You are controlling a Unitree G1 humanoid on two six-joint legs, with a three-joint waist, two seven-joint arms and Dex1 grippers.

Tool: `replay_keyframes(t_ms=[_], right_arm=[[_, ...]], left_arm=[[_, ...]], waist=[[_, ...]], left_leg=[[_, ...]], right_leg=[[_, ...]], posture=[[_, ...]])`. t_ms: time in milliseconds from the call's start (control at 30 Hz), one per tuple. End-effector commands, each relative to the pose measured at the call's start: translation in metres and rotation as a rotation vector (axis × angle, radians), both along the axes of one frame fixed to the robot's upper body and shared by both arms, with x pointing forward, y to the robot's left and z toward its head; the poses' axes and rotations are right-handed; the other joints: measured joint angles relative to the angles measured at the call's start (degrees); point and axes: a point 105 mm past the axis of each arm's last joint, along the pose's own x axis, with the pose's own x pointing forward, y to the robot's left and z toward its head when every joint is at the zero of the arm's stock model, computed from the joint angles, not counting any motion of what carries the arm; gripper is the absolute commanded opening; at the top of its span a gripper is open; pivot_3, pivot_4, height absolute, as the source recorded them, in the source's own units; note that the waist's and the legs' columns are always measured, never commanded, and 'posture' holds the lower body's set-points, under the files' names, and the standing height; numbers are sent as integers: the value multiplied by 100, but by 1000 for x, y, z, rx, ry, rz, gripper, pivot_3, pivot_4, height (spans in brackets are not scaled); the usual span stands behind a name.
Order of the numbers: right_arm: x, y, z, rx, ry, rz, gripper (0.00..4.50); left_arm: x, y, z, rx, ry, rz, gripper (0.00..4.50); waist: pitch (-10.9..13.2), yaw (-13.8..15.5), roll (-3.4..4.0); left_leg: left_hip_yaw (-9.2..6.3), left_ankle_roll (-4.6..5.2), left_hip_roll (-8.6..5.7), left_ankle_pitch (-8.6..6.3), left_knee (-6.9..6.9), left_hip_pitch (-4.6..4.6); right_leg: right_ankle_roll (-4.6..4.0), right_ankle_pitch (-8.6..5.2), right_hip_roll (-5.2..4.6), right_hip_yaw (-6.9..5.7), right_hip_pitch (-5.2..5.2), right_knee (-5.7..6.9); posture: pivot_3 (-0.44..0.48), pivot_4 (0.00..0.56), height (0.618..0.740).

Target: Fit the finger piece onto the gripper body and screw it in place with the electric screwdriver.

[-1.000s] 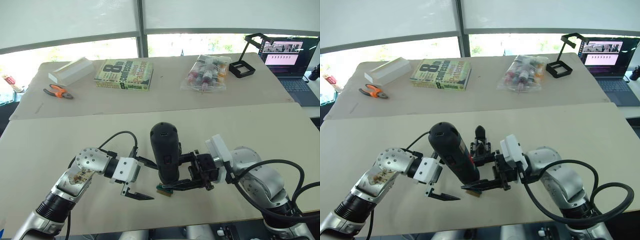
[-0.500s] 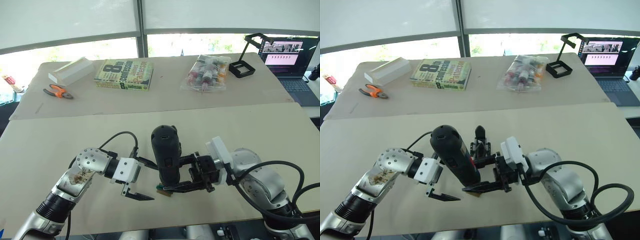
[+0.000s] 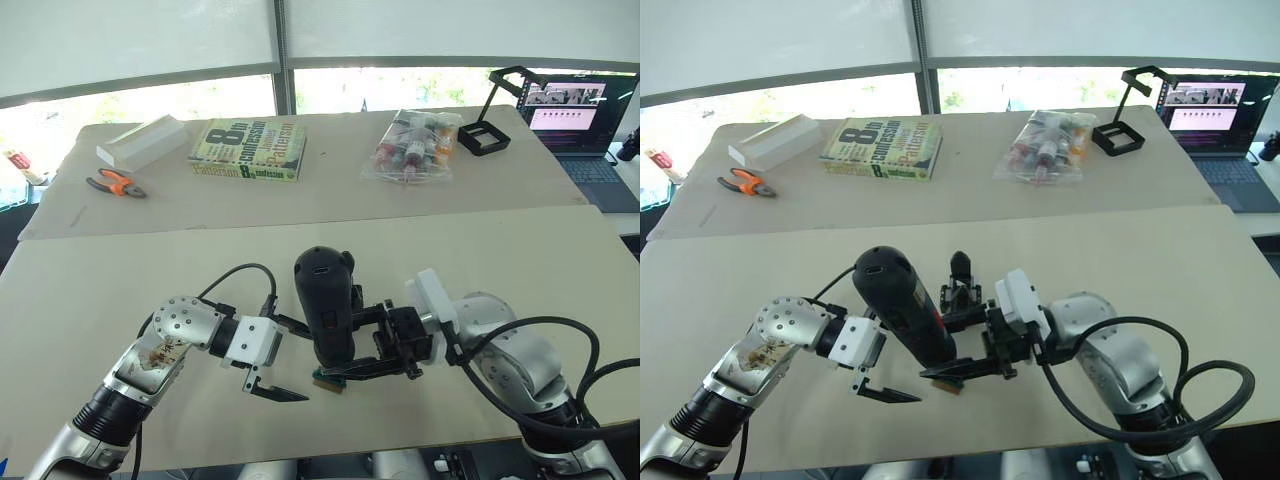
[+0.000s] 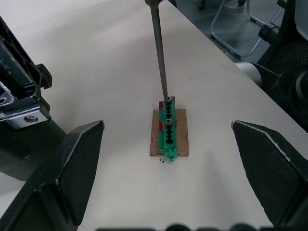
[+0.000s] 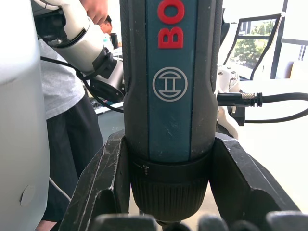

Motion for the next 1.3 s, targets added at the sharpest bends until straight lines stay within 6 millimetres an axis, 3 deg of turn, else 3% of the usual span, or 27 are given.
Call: replay_keyframes(t_ms=[33,1300], right_arm=[[-5,1,11,34,-49,21,1894],[-7,-3,8,21,-42,22,1894]], left_arm=[[-2,-2,3,-3,-17,-17,4500],[-1,-5,1,-5,-25,-16,4500]], waist=[[0,-2,0],[0,0,0]], left_leg=[[0,0,0,0,0,0],[0,0,0,0,0,0]], right_leg=[[0,0,0,0,0,0],[0,0,0,0,0,0]], posture=[[0,150,740],[0,150,740]])
